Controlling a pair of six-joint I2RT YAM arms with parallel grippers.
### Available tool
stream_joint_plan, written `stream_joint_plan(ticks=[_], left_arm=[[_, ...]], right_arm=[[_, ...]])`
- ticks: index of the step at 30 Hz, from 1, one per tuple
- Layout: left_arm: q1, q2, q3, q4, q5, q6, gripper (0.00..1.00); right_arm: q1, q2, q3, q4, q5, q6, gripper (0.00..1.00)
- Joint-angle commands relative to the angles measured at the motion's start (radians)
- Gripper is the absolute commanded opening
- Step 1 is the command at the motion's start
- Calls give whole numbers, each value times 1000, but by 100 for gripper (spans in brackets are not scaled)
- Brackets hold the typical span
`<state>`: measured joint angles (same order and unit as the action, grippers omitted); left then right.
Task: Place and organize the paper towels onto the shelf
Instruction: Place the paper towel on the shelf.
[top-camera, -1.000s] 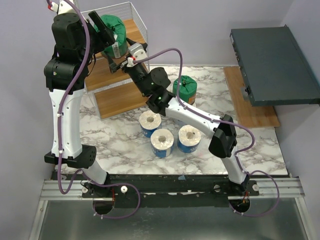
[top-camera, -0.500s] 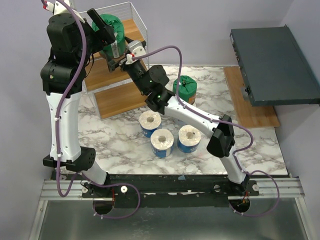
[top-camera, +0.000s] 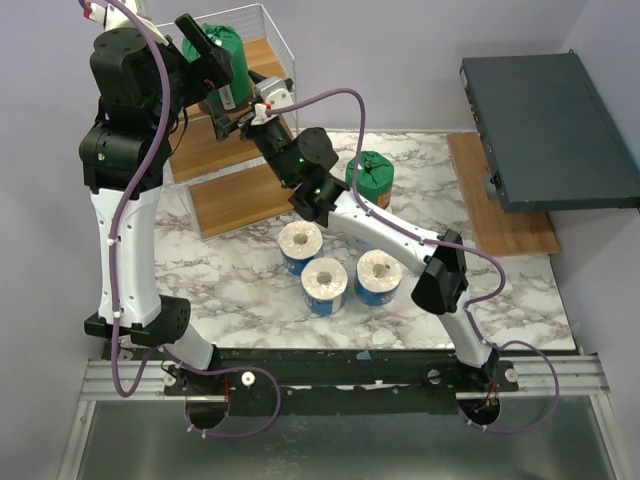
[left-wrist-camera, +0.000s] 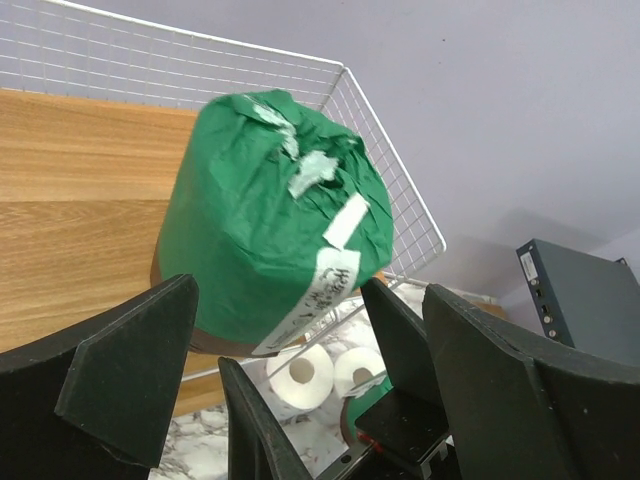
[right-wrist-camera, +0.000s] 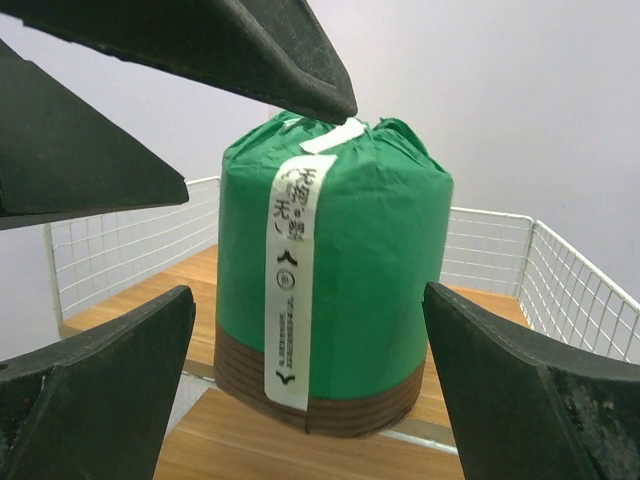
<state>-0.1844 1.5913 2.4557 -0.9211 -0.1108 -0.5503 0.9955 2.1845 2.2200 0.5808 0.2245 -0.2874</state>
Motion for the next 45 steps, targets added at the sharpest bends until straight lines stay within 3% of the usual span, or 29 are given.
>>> stream_joint_plan(ticks=[1, 22, 34, 42, 45], left_arm=[[-1, -35, -8, 25, 14, -10, 99], [-1, -337, -357, 140, -25, -33, 96], [-1, -571, -645, 165, -21, -34, 95], [-25, -713, -820, 163, -63, -68, 93], [-30, -753, -875, 156, -87, -77, 90]], right_arm=[[7, 36, 43, -18, 19, 17, 99], [-1, 13, 106, -183, 31, 167, 99], [0, -11, 188, -351, 39, 248, 99], [-1, -141, 82, -401, 73, 276, 99], [0, -171, 89, -484, 77, 329, 94]])
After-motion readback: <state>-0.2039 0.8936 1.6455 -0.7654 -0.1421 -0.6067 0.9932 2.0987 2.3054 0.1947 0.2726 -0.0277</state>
